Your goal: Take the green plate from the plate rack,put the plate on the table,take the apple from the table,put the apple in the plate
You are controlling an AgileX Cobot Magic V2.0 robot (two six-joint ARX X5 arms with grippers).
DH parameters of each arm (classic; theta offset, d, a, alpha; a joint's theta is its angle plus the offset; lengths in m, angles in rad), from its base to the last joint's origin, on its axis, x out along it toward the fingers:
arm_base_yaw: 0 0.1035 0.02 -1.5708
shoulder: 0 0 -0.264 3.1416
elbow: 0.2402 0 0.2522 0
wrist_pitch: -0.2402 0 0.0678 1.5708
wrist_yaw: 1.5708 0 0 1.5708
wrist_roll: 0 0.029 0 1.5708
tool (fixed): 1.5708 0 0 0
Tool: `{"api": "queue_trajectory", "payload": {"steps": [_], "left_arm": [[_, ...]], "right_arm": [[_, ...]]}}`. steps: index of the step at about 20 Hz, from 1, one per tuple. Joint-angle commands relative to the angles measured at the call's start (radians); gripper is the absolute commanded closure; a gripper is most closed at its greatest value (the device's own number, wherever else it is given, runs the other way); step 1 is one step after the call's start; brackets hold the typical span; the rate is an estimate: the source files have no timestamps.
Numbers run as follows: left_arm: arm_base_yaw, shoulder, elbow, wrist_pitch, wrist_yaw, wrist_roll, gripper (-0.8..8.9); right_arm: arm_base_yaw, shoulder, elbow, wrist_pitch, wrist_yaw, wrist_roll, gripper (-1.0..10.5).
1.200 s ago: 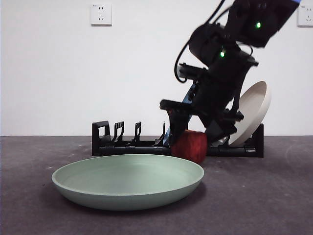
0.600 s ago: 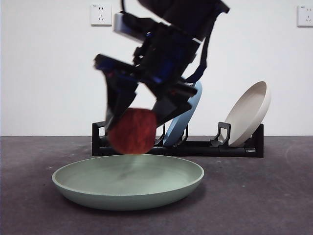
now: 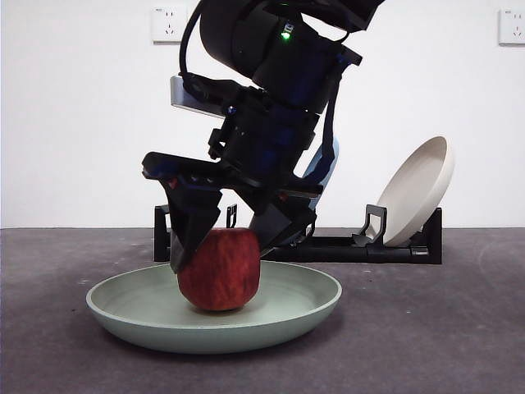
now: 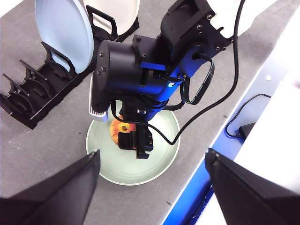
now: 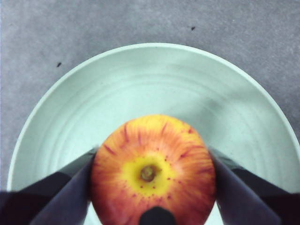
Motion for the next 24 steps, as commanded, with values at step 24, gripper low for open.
{"api": "queue_trajectory", "payload": {"steps": [24], "left_arm": [[-0.002,-0.001,-0.002,-0.042,-0.002,-0.006,4.36]], "right_arm": [[0.004,-0.576,-0.008,-0.562,-0.067,0.029,4.1]]}}
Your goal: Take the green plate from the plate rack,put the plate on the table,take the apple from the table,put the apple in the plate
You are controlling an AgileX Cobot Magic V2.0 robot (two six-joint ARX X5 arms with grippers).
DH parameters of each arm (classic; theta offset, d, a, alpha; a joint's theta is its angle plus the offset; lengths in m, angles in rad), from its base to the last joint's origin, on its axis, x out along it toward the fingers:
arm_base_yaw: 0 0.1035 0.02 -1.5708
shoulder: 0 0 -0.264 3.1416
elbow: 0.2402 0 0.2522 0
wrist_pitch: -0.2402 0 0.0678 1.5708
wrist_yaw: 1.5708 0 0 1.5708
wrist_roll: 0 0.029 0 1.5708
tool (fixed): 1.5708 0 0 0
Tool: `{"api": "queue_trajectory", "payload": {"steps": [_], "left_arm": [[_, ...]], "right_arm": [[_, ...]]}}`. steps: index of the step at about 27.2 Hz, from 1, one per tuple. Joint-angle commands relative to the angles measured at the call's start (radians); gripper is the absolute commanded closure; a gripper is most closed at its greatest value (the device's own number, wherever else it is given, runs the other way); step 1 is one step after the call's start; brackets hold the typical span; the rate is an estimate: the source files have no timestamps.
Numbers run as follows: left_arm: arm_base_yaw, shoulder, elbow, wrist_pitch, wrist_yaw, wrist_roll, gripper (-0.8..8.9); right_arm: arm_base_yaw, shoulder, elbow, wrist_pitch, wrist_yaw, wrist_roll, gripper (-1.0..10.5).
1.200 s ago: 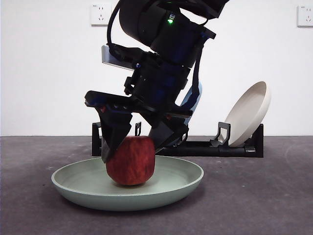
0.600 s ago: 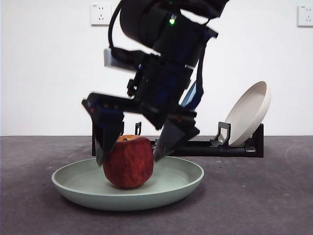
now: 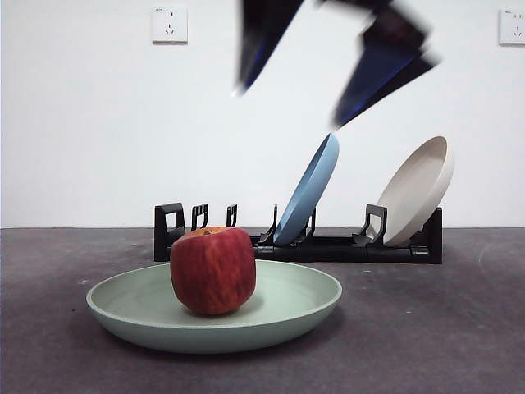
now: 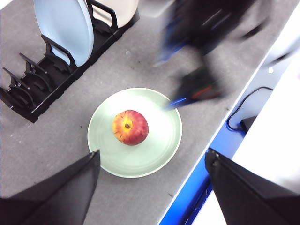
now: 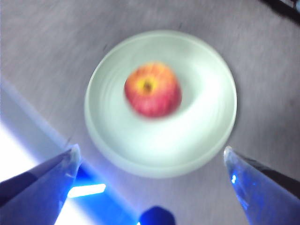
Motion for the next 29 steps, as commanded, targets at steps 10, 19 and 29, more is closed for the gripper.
{"api": "queue_trajectory", "payload": {"steps": [10,19,29], "left_arm": [[-0.002,-0.001,-0.002,-0.058,0.06,-0.006,4.42],[-0.002,-0.001,-0.002,-0.072,0.108,-0.007,8.22],[-0.002,-0.001,-0.002,-0.072,0.105,-0.006,8.17]], "right_arm": [[0.003,-0.395,-0.007,-0.433,-0.042,0.026,4.2],[0.003,-0.539,-0.007,-0.533,-0.042,0.025,9.6],[0.003,-0.558,-0.007,-0.531,-0.039,0.026,9.5]]}}
